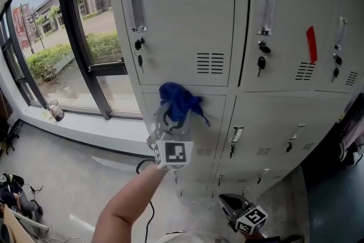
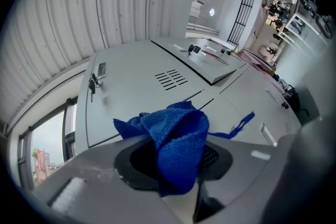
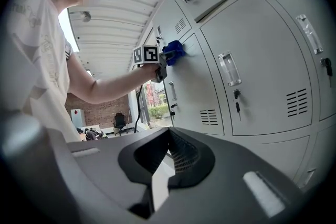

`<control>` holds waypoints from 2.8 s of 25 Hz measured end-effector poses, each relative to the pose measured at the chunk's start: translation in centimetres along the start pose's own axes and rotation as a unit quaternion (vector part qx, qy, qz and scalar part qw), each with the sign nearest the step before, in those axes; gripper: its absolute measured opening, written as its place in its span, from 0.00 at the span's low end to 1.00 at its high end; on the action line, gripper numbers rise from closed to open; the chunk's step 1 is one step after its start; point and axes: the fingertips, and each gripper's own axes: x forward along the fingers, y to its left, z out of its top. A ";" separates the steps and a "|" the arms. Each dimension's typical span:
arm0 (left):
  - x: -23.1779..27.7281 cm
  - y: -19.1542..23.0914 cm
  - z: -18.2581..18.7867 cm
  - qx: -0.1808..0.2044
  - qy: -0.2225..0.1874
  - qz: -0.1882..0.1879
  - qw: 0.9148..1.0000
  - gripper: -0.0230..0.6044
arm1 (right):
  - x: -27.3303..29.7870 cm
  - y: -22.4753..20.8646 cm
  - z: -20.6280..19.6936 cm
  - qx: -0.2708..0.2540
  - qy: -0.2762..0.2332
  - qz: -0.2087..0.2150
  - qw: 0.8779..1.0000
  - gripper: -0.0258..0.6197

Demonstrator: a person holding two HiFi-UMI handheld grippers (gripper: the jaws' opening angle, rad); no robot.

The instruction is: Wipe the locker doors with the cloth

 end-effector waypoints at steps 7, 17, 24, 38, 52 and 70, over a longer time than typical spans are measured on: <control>1.2 -4.7 1.8 0.042 -0.012 -0.055 0.998 0.28 | -0.9 0.1 0.0 0.009 -0.002 -0.012 1.000 0.04; 2.6 -10.7 3.5 0.122 -0.030 -0.115 0.985 0.29 | -2.3 -0.7 -0.4 0.018 -0.009 -0.030 0.999 0.04; 2.5 -14.0 3.6 0.167 -0.019 -0.159 0.973 0.28 | -2.7 -0.8 -0.2 0.028 -0.014 -0.040 0.999 0.04; 1.4 -15.3 -0.4 0.186 0.019 -0.186 0.965 0.28 | -2.1 -0.5 -0.1 0.032 -0.018 -0.037 0.999 0.04; -0.5 -8.2 -3.8 0.149 0.046 -0.118 0.981 0.28 | -1.8 0.1 -0.3 0.035 -0.016 -0.035 0.999 0.04; -3.9 0.5 -9.7 0.098 0.104 -0.051 0.988 0.28 | -0.2 1.0 -1.0 0.026 -0.005 -0.010 1.000 0.04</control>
